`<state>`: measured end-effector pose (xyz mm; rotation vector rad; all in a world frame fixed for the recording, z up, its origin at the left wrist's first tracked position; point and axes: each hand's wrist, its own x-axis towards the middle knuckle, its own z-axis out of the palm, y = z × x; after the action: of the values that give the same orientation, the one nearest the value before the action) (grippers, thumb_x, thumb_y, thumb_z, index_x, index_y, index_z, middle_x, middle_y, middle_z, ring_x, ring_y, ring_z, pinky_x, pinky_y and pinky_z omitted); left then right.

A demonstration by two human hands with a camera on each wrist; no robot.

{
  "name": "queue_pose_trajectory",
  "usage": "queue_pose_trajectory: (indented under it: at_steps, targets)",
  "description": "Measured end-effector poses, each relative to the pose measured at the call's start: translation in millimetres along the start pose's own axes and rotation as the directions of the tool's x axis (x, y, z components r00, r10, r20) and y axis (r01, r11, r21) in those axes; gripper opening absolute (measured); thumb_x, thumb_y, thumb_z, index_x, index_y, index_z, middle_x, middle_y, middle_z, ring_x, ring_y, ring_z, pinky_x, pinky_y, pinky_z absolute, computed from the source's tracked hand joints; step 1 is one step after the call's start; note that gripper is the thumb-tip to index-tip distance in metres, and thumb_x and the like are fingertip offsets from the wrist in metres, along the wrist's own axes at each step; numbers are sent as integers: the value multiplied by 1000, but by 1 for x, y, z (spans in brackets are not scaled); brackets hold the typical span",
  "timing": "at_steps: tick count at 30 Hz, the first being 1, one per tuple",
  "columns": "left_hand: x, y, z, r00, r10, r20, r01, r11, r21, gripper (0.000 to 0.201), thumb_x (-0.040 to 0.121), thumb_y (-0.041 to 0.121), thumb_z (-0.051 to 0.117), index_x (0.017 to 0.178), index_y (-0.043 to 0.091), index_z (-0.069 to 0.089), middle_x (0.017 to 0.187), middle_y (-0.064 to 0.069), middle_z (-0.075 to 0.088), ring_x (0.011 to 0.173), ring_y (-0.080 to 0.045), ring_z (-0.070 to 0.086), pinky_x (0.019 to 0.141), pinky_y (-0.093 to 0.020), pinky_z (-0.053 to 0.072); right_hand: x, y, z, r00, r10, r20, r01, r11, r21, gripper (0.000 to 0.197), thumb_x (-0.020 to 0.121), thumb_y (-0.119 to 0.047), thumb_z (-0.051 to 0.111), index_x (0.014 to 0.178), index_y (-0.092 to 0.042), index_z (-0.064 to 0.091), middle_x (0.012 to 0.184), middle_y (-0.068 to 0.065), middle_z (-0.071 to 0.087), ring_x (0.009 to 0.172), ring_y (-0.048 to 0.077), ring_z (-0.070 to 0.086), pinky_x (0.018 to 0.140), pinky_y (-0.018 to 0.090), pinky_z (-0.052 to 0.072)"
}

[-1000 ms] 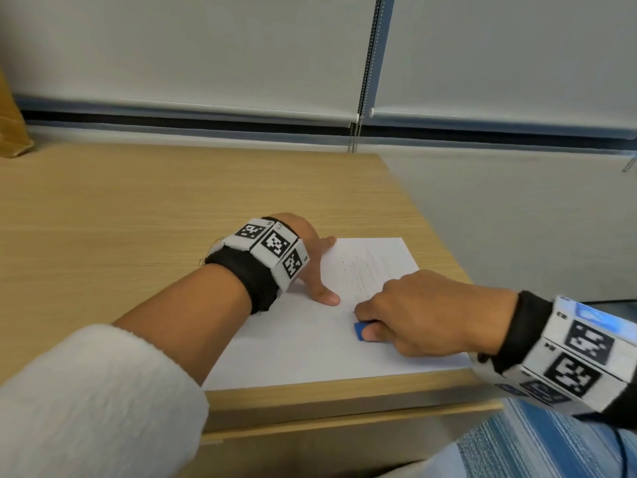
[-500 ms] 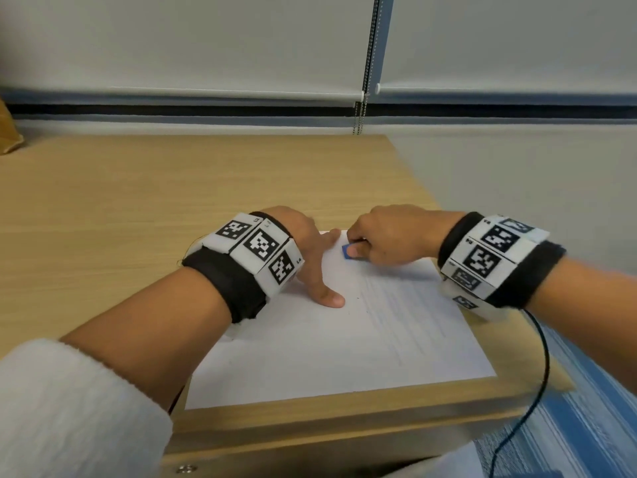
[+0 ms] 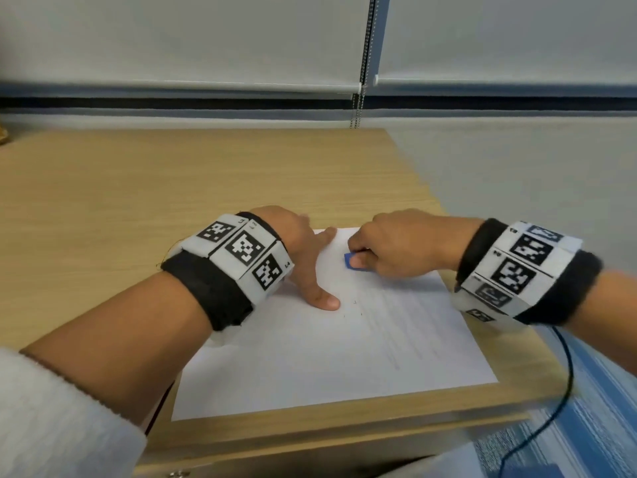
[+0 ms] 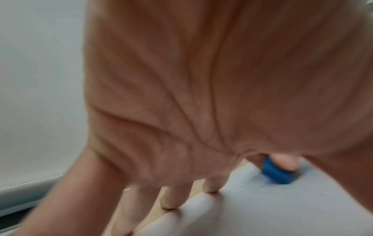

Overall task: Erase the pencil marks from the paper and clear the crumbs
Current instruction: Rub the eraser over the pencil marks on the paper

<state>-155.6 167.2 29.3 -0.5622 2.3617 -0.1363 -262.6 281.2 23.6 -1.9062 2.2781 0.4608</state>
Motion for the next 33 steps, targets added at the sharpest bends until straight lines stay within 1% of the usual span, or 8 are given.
queue_pose_trajectory:
  at_steps: [5,12,17,21,24,27,29,33]
  targets:
    - [1,1,0,1000,3,3,-3,1000,-4,125,63,83,58,148,39,-22,162,-2,-10,141,-30,28,109,-48,34,-43,-18,1,957,-144,250,136,990,48,30,97,-44,41,83,-20,53,68,-8,50,66,14,50,62,31,39]
    - [-2,0,1,1000,-5,-3,5,1000,-11,122,64,85,55,147,41,-23,161,1,-17,143,-28,27,110,-46,33,9,3,-5,1000,21,-7,-21,999,-29,34,98,-44,37,73,-22,46,69,-5,47,72,24,52,57,31,34]
    - [-2,2,0,1000,-10,9,11,1000,-7,123,65,83,57,148,40,-24,161,0,-19,143,-29,24,111,-48,32,-32,-17,4,984,-132,121,132,991,5,26,98,-41,40,82,-22,49,68,-7,46,63,16,46,59,32,34]
    - [-1,2,0,1000,-3,-5,3,1000,0,123,65,84,56,147,39,-23,161,-1,-17,142,-29,29,110,-46,34,-9,-11,-6,999,-35,16,36,997,-71,28,98,-46,37,81,-24,45,66,-8,41,67,21,46,59,31,32]
    - [-2,1,0,1000,-9,8,9,1000,-2,122,65,84,55,147,41,-24,161,1,-19,144,-28,23,111,-46,31,1,-5,-3,998,-8,-57,3,996,-84,28,99,-42,37,82,-22,46,66,-6,43,64,20,46,53,30,31]
    - [0,1,-1,1000,-8,21,8,1000,-16,124,64,83,57,147,41,-25,160,0,-22,145,-30,19,112,-48,29,-30,-18,4,992,-114,47,116,992,-53,23,98,-41,39,83,-25,45,66,-8,41,57,10,38,54,31,29]
    - [1,2,-1,1000,-7,22,7,1000,-18,125,64,82,58,147,40,-25,161,-1,-20,145,-31,19,112,-49,30,-46,-26,6,976,-168,137,174,984,-31,24,98,-40,40,83,-23,46,65,-8,42,57,10,39,55,30,30]
    - [2,0,1,1000,-8,9,8,1000,-10,124,63,85,57,147,40,-24,161,-1,-18,144,-30,23,111,-47,31,-18,-24,-7,998,-53,43,57,995,-83,25,99,-44,37,83,-25,43,66,-8,39,67,22,44,62,31,32]
